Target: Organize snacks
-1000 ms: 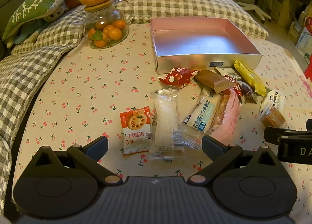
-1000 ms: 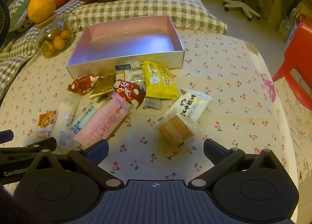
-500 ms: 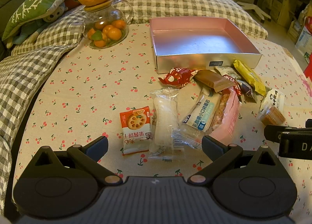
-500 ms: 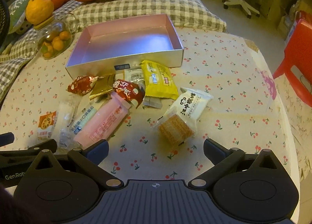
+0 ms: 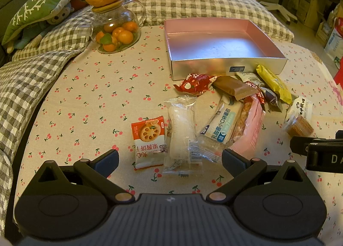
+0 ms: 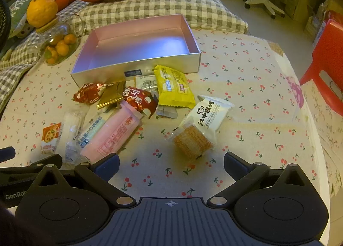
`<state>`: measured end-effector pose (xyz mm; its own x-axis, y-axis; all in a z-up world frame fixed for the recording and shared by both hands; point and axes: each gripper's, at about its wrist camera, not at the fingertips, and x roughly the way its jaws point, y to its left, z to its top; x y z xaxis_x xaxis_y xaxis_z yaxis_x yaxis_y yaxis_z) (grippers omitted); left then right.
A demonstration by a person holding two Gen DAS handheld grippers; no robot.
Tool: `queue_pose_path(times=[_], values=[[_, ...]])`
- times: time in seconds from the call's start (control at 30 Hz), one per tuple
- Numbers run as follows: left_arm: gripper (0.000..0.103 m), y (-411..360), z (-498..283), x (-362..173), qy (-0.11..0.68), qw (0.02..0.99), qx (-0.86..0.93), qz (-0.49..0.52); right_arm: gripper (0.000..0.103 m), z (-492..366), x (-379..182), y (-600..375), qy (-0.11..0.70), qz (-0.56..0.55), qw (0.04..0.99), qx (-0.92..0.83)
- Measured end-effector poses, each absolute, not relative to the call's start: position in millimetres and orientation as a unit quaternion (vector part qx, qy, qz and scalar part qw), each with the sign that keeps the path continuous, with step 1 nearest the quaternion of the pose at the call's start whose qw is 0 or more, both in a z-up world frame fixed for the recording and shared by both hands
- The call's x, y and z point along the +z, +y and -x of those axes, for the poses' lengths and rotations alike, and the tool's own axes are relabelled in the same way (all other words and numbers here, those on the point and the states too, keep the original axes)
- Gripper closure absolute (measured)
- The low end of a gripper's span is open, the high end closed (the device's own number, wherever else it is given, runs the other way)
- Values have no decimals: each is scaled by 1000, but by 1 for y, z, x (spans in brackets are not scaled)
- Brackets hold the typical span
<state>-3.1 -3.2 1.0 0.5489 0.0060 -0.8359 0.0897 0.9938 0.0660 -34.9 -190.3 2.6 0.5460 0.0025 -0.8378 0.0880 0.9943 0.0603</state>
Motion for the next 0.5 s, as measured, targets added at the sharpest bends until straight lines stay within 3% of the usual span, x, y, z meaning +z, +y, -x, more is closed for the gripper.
queue_pose_path(times=[0.5], values=[[1,-3,3,1,474,879,-24,-51,0,35,1,-191,476,-47,878,-25]])
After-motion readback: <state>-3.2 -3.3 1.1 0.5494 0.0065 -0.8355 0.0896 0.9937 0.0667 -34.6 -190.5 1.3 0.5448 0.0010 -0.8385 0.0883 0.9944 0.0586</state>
